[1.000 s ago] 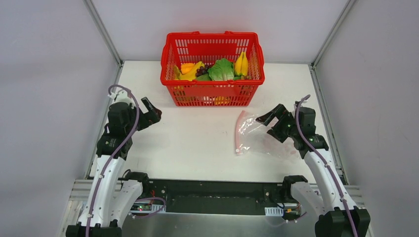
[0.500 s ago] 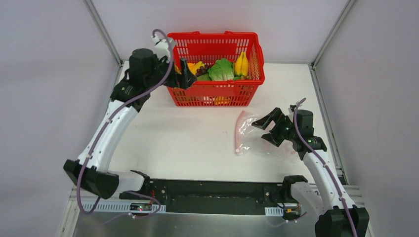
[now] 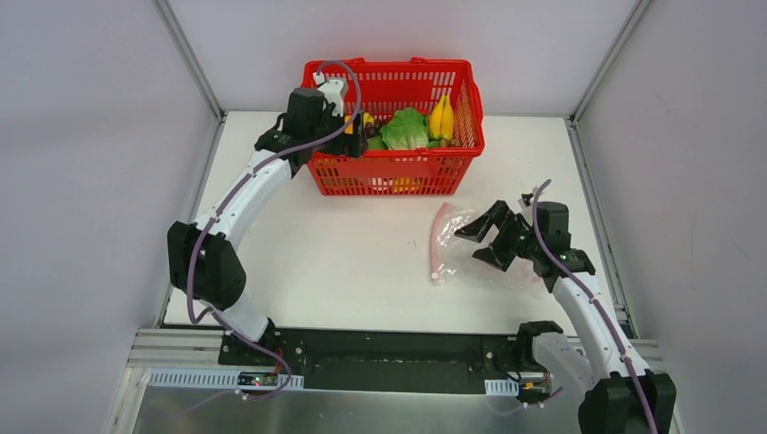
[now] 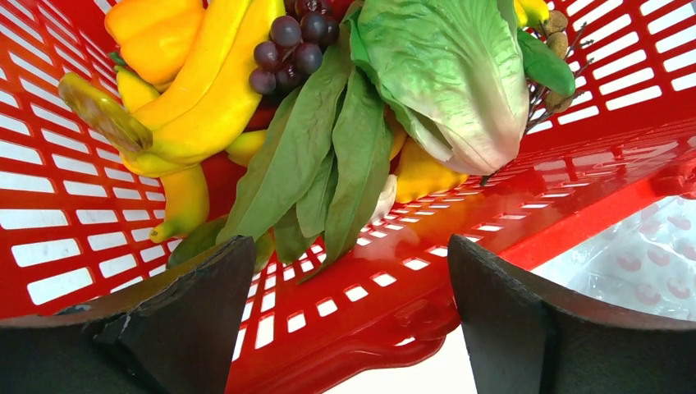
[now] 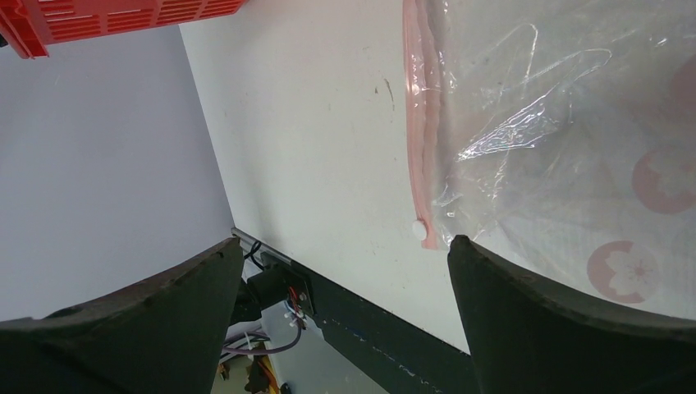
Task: Place the food in the zip-top bag and seal the zipper
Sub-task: Move the bin to the center of the board.
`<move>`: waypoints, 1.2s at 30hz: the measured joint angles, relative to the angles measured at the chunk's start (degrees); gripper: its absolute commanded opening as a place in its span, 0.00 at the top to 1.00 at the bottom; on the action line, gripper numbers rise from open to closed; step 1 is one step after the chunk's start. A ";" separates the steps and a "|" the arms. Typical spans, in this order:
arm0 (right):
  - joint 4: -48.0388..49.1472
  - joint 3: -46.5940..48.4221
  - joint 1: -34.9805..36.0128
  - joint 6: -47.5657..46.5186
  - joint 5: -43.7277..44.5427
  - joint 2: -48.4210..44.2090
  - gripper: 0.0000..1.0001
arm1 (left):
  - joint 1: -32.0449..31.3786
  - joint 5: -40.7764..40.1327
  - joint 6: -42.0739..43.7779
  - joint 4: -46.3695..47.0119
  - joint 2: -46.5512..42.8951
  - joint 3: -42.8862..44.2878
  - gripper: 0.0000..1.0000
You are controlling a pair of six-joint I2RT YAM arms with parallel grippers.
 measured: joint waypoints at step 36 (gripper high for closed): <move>-0.76 6.78 35.80 -6.58 43.87 22.10 0.38 | -0.07 -11.69 -13.94 12.57 -45.59 -44.39 0.06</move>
